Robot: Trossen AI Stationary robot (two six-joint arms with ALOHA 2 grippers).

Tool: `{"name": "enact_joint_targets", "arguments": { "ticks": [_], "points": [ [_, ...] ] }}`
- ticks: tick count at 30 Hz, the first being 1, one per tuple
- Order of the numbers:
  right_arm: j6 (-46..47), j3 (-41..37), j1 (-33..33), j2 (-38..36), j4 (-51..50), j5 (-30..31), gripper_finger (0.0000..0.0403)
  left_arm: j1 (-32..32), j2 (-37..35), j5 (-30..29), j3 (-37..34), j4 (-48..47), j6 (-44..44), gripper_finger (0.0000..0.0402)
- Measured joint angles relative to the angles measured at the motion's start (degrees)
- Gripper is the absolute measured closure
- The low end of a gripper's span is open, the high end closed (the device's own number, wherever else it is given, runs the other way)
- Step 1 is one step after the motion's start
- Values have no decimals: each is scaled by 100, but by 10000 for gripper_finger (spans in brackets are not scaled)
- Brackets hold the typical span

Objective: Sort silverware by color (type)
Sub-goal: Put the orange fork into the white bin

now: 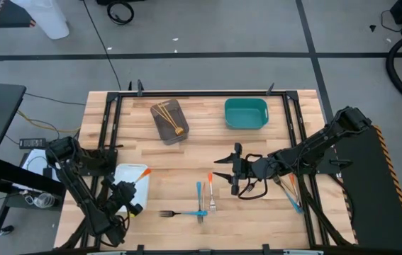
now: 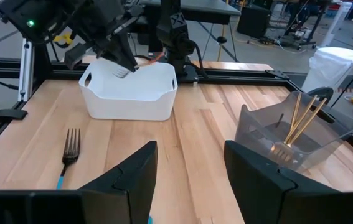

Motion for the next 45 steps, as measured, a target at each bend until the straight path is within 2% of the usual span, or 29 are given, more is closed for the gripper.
{"name": "enact_joint_targets", "arguments": {
  "ticks": [11, 45],
  "points": [
    [-12, 0, 0, 0, 0, 10, 206, -37, 0, 353, -365, 355, -591, 382],
    [-8, 0, 4, 0, 29, -73, 206, 136, 0, 1285, -465, 1189, -1016, 381]
  ]
}}
